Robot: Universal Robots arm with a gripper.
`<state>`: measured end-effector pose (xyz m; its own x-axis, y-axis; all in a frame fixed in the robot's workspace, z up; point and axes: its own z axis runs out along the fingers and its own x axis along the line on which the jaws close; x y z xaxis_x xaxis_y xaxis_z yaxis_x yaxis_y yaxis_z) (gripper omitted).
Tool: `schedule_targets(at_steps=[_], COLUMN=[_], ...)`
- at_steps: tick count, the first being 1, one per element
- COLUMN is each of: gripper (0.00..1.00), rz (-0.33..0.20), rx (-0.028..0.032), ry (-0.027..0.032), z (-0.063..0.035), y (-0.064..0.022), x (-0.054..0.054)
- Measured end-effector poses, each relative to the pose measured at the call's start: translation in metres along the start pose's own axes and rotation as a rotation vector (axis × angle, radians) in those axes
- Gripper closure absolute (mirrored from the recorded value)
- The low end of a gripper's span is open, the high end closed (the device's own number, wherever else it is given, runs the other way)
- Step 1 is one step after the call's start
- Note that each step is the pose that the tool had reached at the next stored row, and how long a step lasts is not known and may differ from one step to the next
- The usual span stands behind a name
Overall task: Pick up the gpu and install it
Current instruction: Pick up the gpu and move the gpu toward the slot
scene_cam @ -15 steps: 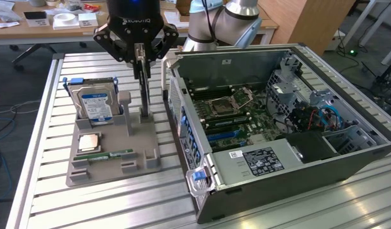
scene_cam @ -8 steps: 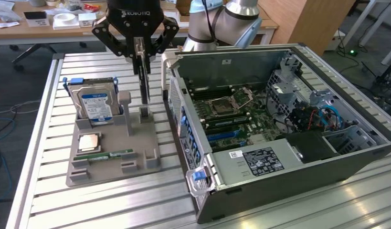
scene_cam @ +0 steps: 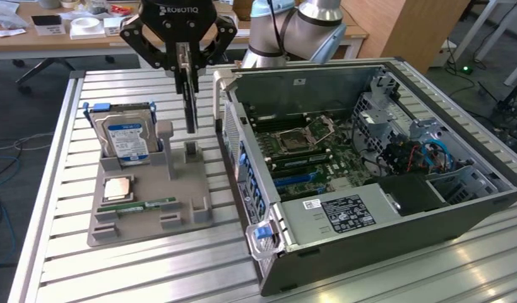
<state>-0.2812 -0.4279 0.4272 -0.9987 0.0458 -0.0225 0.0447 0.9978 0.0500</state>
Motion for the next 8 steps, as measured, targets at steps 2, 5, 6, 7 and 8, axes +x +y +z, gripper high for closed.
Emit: schedule_targets(at_steps=[2, 5, 6, 7, 8], gripper=[0.74, 0.74, 0.74, 0.74, 0.74], rz=[0.0, 0.0, 0.0, 0.0, 0.0], rx=[-0.0001, -0.0001, 0.0, 0.0001, 0.0001], ry=[0.0, 0.0, 0.0001, 0.0002, 0.0001], z=[0.0, 0.0, -0.0001, -0.0002, -0.0001], y=[0.0, 0.0, 0.0, 0.0, 0.0001], x=[0.0, 0.0, -0.0001, -0.0005, -0.001])
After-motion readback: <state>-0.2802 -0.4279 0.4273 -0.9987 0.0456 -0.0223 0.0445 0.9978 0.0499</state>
